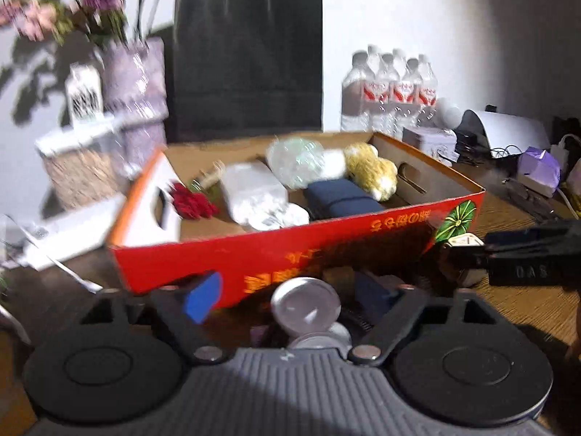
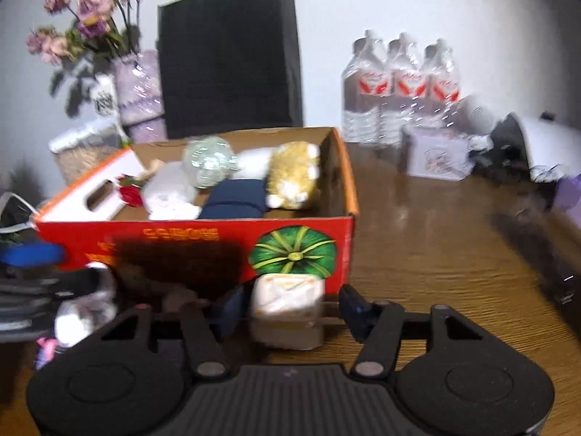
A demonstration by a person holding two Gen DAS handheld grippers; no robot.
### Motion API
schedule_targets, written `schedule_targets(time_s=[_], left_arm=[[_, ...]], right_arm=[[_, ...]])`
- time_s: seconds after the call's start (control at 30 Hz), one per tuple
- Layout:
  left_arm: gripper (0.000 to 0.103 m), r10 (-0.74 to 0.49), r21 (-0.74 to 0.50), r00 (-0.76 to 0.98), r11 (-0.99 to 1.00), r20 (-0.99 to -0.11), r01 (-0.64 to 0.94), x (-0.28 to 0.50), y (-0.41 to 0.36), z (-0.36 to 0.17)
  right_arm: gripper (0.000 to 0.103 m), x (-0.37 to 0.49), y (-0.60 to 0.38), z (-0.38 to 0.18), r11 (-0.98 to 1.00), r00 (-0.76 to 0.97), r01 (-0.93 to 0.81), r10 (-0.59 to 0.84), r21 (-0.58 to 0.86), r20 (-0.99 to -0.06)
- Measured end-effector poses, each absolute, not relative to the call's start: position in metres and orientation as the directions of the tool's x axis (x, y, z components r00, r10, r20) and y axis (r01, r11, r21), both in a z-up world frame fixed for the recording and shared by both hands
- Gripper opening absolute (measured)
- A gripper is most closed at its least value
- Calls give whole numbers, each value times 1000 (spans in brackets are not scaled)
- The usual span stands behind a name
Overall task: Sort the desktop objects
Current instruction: 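Carry the white lid and cream box into the box while both tools release them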
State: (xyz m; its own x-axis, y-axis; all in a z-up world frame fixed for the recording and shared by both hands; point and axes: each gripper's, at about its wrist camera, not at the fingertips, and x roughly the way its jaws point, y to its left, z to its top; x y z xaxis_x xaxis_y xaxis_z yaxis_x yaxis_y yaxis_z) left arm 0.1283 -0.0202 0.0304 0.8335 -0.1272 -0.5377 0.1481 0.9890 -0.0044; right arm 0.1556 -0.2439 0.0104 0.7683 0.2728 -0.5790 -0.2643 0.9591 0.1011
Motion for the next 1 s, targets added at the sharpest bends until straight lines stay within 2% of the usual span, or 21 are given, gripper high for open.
schedule_targets(time_s=[0.07,0.1,0.17,0.2,0.27,0.5,0.67,0.73,0.9,1.0], left_arm=[[68,-153,-31,816,986,-557,164,136,-22,24],[57,-160,-33,808,984,-566,172,138,-23,21],[42,-175,-45,796,982,-579,183,139,-22,15],[41,-182,-60,798,982,-574,181,138,-20,14],[41,-192,-94,804,981,-563,168,138,-15,14],[41,-187,-143,856,981,-482,134,127,0,30],[41,-180,-149,894,980,-410,129,118,5,41],[41,-147,-143,912,985,-383,99,116,8,43],[41,5,-17,950,1000,-312,-11,107,4,46],[41,6,-76,963,997,-269,-28,84,13,57]], right_arm=[[57,153,-239,8,959,779,-278,260,58,-571],[56,151,-237,6,957,782,-286,258,41,-568],[55,146,-231,2,957,799,-291,239,-8,-551],[51,144,-227,0,955,808,-294,223,-44,-546],[50,142,-221,0,953,814,-292,203,-82,-544],[49,137,-219,4,952,812,-303,229,-52,-536],[49,132,-224,14,958,843,-282,221,-53,-491],[49,131,-230,18,963,853,-266,221,-30,-472],[49,126,-238,26,968,862,-248,237,35,-448],[49,100,-239,40,967,880,-246,254,73,-401]])
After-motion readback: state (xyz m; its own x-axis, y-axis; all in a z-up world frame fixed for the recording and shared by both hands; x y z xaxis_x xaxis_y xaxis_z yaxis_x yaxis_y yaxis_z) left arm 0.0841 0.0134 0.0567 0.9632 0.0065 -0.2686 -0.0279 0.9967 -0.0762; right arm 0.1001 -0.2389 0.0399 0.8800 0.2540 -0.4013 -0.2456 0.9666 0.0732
